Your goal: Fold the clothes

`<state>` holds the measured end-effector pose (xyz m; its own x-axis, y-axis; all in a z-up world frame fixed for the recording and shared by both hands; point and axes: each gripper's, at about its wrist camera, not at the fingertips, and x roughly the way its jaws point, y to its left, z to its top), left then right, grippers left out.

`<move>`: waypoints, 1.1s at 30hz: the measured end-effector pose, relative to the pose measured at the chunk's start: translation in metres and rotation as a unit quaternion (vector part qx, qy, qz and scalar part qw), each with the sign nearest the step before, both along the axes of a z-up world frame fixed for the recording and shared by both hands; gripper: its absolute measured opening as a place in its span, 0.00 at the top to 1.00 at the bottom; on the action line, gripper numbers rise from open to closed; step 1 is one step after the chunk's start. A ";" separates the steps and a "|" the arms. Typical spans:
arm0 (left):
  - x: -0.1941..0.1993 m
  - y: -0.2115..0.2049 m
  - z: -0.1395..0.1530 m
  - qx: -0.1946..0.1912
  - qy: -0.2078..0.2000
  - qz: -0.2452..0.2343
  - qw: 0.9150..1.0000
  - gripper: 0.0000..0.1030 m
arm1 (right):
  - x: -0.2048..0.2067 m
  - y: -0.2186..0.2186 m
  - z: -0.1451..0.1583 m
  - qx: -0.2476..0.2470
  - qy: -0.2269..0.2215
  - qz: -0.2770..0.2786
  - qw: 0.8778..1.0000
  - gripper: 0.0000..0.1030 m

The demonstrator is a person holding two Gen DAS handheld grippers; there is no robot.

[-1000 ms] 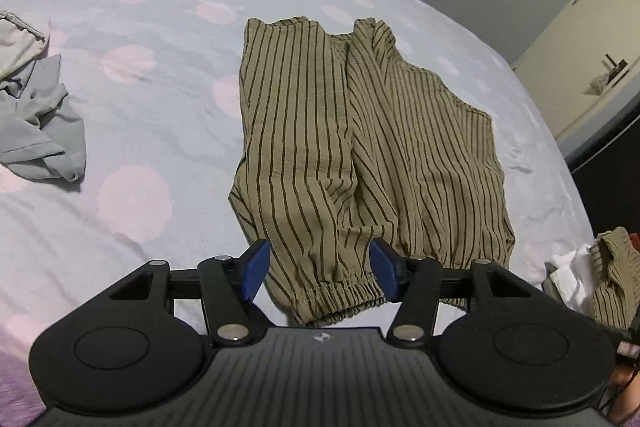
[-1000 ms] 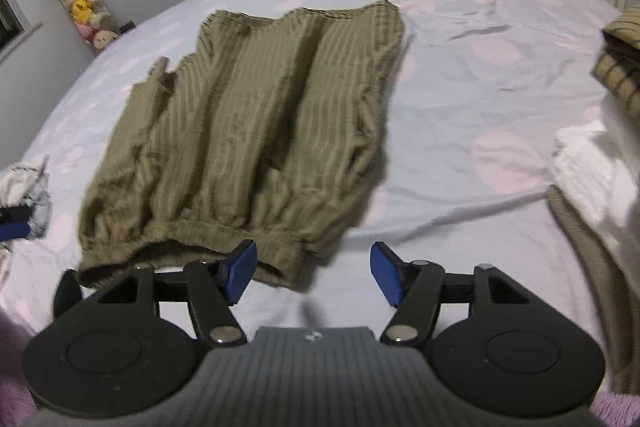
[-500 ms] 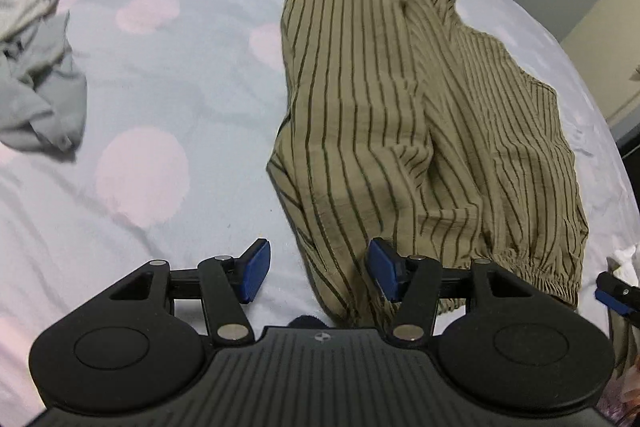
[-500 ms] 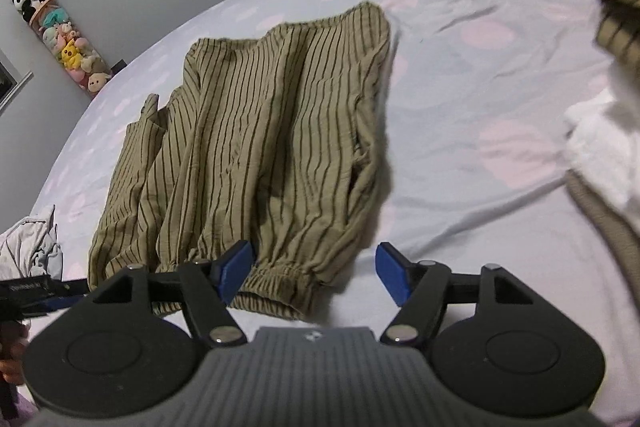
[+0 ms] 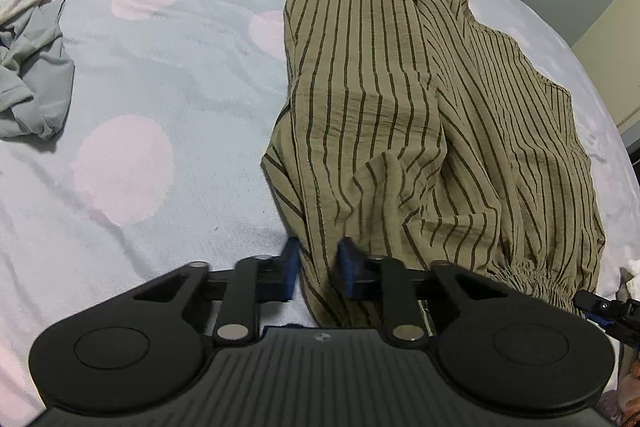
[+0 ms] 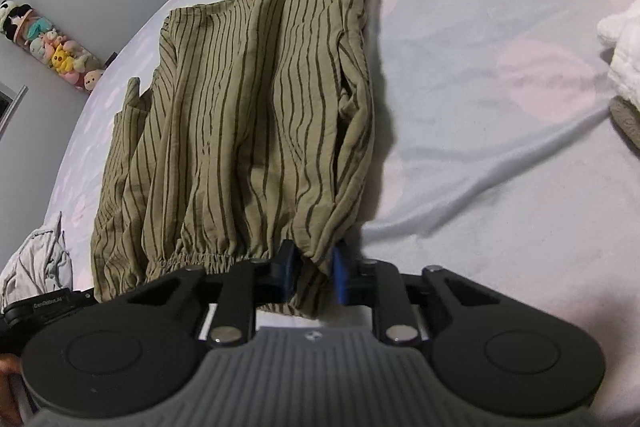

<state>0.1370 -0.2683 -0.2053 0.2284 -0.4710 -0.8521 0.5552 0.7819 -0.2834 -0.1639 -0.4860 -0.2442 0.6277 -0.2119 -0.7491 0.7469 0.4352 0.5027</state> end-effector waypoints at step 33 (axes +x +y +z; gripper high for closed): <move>0.026 0.013 0.061 0.039 -0.063 -0.012 0.997 0.63 | 0.004 0.023 0.053 -0.127 0.040 -0.014 0.991 0.70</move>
